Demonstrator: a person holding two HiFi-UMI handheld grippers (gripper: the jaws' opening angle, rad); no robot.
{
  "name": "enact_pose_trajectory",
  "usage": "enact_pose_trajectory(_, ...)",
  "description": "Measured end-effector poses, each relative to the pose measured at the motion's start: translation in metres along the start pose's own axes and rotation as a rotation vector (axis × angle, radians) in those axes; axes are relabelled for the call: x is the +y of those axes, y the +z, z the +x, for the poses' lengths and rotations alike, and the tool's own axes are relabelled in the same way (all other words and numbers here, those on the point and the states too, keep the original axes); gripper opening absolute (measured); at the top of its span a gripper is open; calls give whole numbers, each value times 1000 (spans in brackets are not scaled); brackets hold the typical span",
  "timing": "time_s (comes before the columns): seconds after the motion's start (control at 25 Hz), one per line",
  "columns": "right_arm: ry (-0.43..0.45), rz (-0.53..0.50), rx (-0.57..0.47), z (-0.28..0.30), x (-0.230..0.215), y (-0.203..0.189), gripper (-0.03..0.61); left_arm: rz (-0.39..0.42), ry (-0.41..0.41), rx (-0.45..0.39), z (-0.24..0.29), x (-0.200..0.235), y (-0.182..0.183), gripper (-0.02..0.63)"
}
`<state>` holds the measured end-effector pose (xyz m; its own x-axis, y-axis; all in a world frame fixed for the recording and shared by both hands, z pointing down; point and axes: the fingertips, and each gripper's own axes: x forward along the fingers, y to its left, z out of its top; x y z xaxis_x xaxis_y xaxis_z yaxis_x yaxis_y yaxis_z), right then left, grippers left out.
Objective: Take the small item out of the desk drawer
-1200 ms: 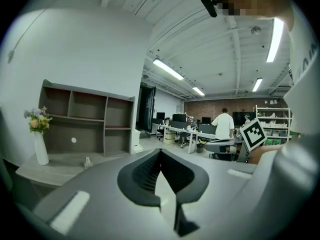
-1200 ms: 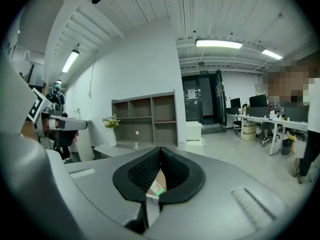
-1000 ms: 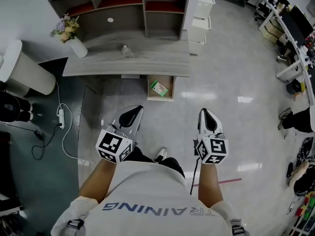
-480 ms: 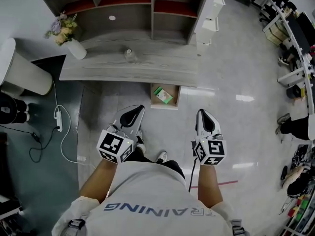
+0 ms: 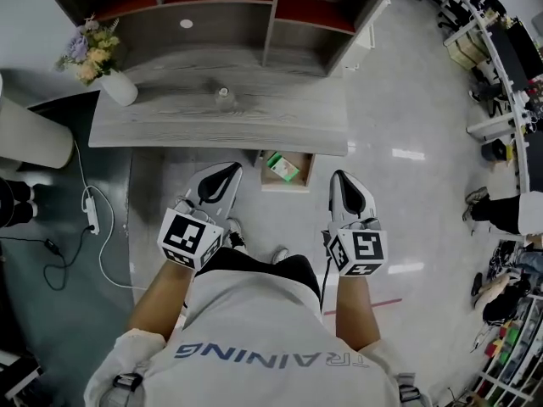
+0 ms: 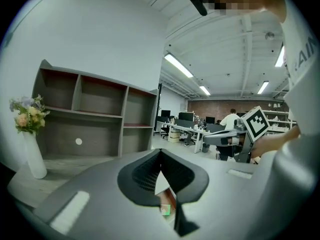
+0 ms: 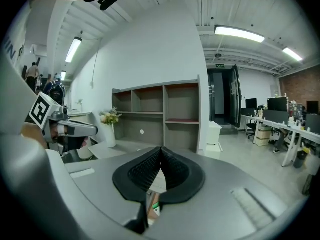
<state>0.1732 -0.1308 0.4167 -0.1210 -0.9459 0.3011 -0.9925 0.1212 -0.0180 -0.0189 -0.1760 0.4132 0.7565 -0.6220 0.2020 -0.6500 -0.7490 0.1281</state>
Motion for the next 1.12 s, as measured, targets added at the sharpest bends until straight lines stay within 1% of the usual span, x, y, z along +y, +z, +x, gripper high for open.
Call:
enact_pose_trajectory(0.2, 38, 4, -11, 7, -11, 4, 17, -34, 49, 3, 3, 4, 2, 2)
enact_pose_trajectory(0.44, 132, -21, -32, 5, -22, 12, 18, -19, 114, -16, 0, -25, 15, 2)
enact_pose_trajectory(0.48, 143, -24, -38, 6, -24, 14, 22, -19, 122, -16, 0, -28, 16, 2)
enact_pose_trajectory(0.64, 185, -63, -47, 8, -28, 17, 68, -15, 153, -16, 2, -39, 20, 2)
enact_pose_trajectory(0.8, 228, -83, -48, 6, -25, 19, 139, -21, 175, -26, 3, -43, 22, 2)
enact_pose_trajectory(1.0, 272, -105, -50, 8, -24, 26, 255, -21, 181, -43, 6, -48, 29, 2)
enact_pose_trajectory(1.04, 279, -110, -49, 8, -24, 27, 286, -23, 182, -44, 6, -49, 29, 2)
enact_pose_trajectory(1.12, 291, -129, -49, 9, -21, 28, 391, -28, 184, -46, 5, -49, 30, 2)
